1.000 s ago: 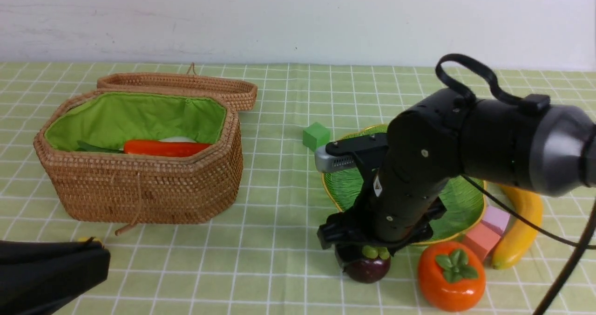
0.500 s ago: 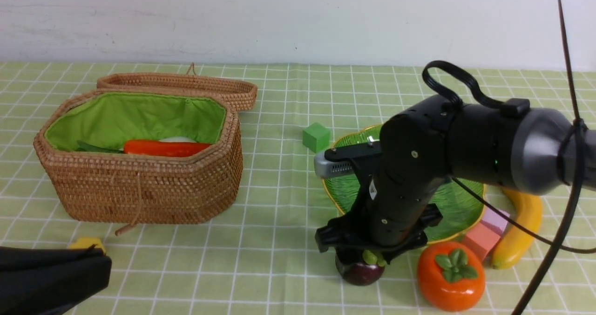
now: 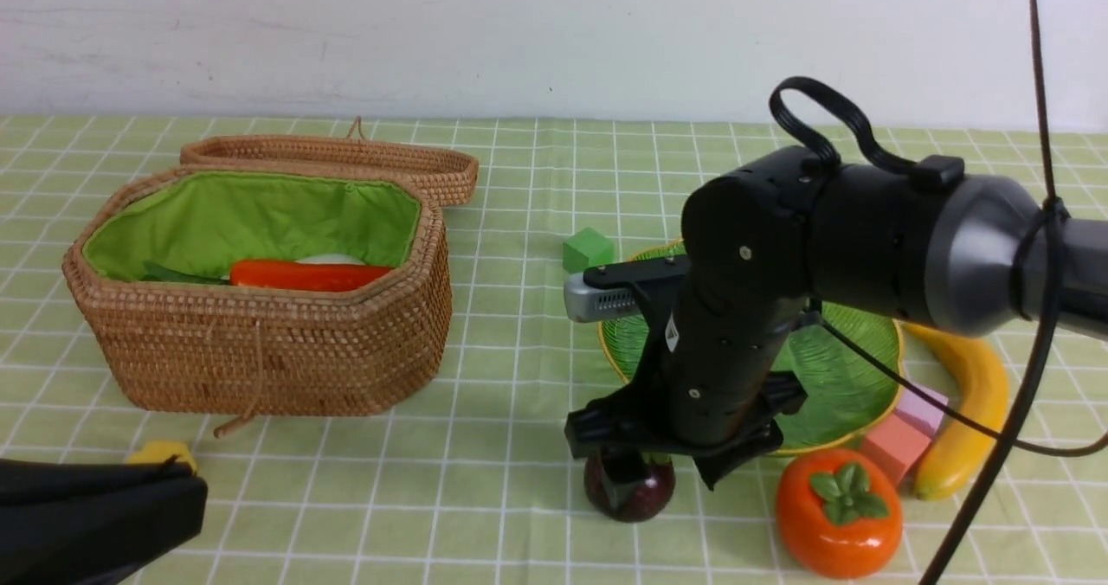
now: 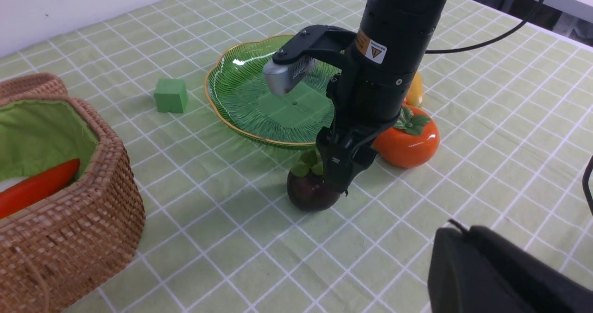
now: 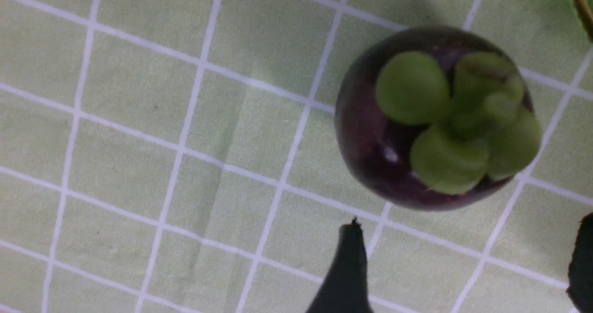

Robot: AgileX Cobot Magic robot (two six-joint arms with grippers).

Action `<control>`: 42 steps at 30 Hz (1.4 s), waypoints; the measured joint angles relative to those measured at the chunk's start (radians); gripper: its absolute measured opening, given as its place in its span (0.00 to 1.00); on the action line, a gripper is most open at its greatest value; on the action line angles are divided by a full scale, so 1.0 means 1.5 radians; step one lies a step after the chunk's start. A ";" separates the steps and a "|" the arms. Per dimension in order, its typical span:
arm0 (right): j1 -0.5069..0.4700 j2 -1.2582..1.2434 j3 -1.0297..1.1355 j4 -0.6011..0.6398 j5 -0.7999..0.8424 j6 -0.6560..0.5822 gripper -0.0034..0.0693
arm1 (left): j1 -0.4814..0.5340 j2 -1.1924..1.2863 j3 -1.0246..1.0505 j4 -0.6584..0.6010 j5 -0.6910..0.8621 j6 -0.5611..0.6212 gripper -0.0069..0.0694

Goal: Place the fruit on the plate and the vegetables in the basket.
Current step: Use the right arm to grab a mangosteen and put it into the right plate

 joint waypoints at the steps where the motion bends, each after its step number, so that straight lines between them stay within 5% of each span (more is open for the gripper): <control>1: 0.000 0.000 -0.001 0.000 -0.002 0.000 0.88 | 0.000 0.000 0.000 0.000 0.000 0.000 0.08; 42: -0.001 0.084 -0.014 -0.004 -0.071 -0.015 0.84 | 0.000 0.000 0.000 0.000 0.004 0.000 0.11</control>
